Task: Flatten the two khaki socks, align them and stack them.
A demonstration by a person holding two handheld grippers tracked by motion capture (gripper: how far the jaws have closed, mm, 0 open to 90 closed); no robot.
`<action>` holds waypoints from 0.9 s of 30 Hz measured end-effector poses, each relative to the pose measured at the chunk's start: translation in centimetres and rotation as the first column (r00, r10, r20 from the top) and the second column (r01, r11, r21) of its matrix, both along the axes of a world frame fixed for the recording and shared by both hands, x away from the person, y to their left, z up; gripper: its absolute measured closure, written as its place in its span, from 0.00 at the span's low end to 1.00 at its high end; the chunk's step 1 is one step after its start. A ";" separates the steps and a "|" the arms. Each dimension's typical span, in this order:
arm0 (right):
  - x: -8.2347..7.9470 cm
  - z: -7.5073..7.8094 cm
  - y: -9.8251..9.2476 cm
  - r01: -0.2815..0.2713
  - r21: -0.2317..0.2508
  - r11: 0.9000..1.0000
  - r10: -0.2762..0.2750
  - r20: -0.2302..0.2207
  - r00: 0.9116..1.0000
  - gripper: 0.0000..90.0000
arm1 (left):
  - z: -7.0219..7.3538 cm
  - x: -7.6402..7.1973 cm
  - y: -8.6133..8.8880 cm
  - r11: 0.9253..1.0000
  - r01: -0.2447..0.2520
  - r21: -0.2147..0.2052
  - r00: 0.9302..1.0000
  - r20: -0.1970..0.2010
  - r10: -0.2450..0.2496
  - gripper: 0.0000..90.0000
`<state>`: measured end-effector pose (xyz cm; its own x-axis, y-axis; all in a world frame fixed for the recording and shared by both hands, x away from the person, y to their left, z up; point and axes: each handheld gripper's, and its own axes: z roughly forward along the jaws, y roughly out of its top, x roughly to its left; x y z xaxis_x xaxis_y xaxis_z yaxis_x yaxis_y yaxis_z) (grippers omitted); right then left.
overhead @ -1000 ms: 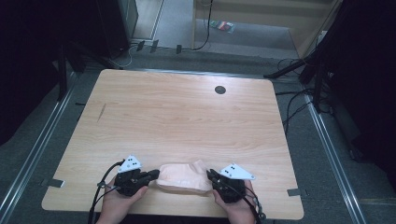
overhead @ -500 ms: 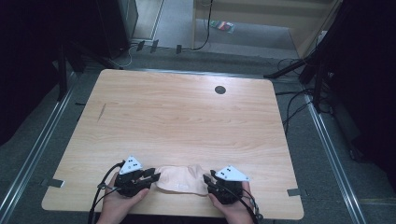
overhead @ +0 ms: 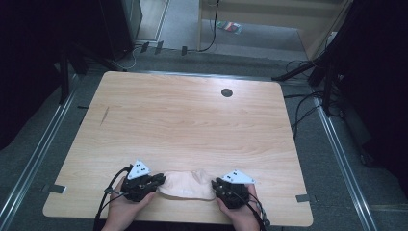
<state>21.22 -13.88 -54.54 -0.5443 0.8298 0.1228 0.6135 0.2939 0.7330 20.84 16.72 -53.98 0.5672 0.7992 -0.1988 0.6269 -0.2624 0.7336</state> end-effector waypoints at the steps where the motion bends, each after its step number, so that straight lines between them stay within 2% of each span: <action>1: 0.1 0.0 -0.1 0.003 -0.003 1.000 -0.003 0.011 1.000 0.96 | -0.1 0.1 0.0 1.000 -0.001 -0.007 1.000 -0.005 0.001 0.96; 6: 0.4 0.3 -0.1 0.009 0.010 1.000 -0.010 0.033 0.999 0.98 | 0.1 -0.1 0.0 1.000 -0.001 -0.014 1.000 0.007 0.001 0.97; 7: 0.3 0.7 0.0 0.011 0.029 1.000 -0.013 0.063 0.998 0.99 | 0.1 -0.2 0.0 1.000 -0.009 -0.013 1.000 0.018 0.009 0.95; 11: 0.3 0.9 0.4 0.008 0.033 0.999 -0.011 0.097 0.995 0.99 | 0.0 -0.2 0.1 1.000 -0.016 -0.016 1.000 0.017 0.017 0.89; 15: 0.7 0.4 0.6 0.006 0.029 1.000 -0.008 0.081 0.997 0.95 | -0.3 -0.2 0.0 1.000 -0.026 -0.009 1.000 0.017 0.026 0.81; 16: 0.7 0.2 0.6 0.005 0.027 1.000 -0.007 0.081 0.997 0.92 | -0.3 -0.2 0.1 1.000 -0.026 -0.017 0.999 0.018 0.027 0.78; 17: 0.7 0.2 0.5 0.014 0.036 0.999 -0.017 0.094 0.995 0.83 | -0.3 -0.1 0.2 0.999 -0.034 -0.022 0.999 0.024 0.035 0.73; 18: 0.7 0.2 0.5 0.014 0.036 0.999 -0.017 0.094 0.995 0.83 | -0.3 -0.1 0.3 0.999 -0.040 -0.030 0.999 0.025 0.041 0.73; 20: 0.7 0.3 0.2 0.023 0.053 0.998 -0.028 0.109 0.994 0.74 | -0.5 0.1 0.6 0.998 -0.057 -0.033 0.998 0.023 0.058 0.72; 21: 0.7 0.4 -0.3 0.039 0.051 0.998 -0.045 0.134 0.990 0.65 | -0.7 0.4 0.9 0.996 -0.067 -0.050 0.998 0.009 0.068 0.70; 22: 0.7 0.4 -0.3 0.039 0.051 0.998 -0.045 0.134 0.990 0.65 | -0.7 0.4 0.9 0.996 -0.067 -0.050 0.998 0.009 0.068 0.67; 23: 0.8 0.5 -0.6 0.047 0.055 0.997 -0.054 0.139 0.989 0.60 | -0.8 0.5 1.0 0.996 -0.068 -0.056 0.998 0.003 0.068 0.67; 26: 0.9 0.6 -1.6 0.049 0.087 0.995 -0.061 0.139 0.988 0.44 | -0.6 0.5 1.2 0.994 -0.069 -0.090 0.997 0.012 0.070 0.53; 27: 0.9 0.9 -2.3 0.069 0.104 0.992 -0.084 0.151 0.985 0.32 | -0.5 0.4 1.3 0.992 -0.074 -0.098 0.997 0.021 0.077 0.43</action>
